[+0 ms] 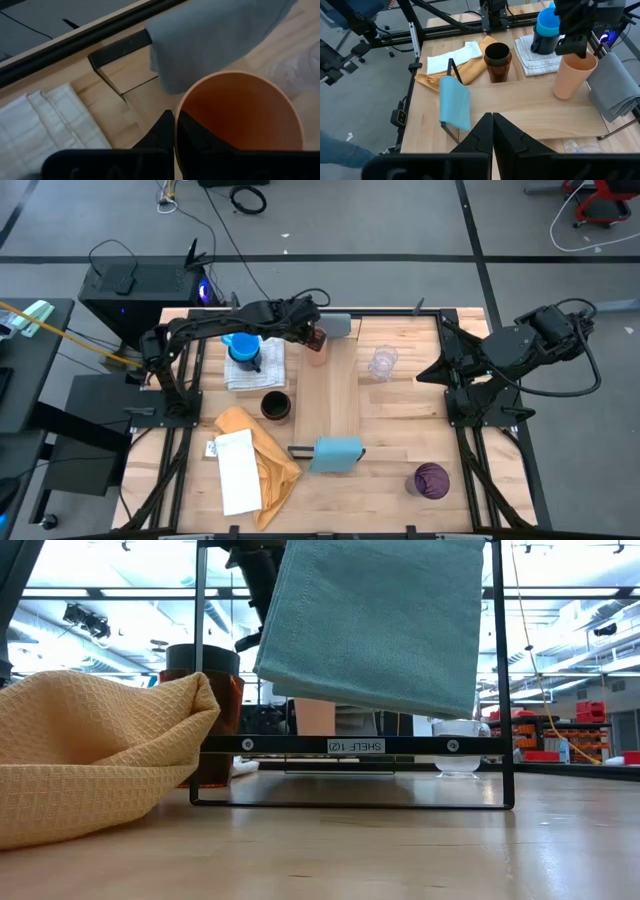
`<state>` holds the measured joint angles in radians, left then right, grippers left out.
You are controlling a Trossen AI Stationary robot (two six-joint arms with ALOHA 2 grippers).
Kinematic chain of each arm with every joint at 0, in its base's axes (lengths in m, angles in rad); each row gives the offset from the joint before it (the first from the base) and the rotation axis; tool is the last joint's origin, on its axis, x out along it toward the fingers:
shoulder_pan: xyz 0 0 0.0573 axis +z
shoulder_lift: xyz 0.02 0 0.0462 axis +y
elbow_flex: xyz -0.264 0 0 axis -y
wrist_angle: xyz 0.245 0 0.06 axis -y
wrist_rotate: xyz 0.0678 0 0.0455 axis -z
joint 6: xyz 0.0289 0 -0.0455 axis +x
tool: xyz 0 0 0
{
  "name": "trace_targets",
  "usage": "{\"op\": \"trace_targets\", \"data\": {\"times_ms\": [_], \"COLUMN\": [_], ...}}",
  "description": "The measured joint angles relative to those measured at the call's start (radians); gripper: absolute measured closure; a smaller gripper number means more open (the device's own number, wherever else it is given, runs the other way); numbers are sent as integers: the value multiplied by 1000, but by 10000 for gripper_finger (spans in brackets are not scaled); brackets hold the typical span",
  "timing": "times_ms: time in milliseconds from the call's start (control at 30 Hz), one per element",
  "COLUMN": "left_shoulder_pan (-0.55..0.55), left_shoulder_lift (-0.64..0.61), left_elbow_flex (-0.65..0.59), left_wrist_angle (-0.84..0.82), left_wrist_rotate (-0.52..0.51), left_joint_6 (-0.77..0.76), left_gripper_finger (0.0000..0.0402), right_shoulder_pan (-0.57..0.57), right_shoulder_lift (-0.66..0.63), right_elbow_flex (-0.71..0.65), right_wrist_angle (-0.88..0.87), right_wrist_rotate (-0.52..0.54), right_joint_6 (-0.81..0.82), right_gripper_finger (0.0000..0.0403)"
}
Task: Stack small to large cups/mugs on shelf
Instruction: Put the orange cup on the shelf
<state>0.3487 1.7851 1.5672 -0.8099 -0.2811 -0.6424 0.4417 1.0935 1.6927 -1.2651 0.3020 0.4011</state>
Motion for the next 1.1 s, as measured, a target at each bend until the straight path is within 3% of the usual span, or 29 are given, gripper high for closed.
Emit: {"op": "trace_targets", "data": {"times_ms": [800,1100], "left_shoulder_pan": [15,15], "left_shoulder_lift": [0,0], "left_elbow_flex": [0,0], "left_wrist_angle": [-30,-34], "left_wrist_rotate": [-26,-29], "left_joint_6": [60,55], "left_gripper_finger": [389,343], "right_shoulder_pan": [0,0], "right_shoulder_lift": [0,0], "right_elbow_flex": [0,0], "right_wrist_angle": [0,1], "right_wrist_rotate": [0,0], "right_joint_6": [0,0], "right_gripper_finger": [390,390]}}
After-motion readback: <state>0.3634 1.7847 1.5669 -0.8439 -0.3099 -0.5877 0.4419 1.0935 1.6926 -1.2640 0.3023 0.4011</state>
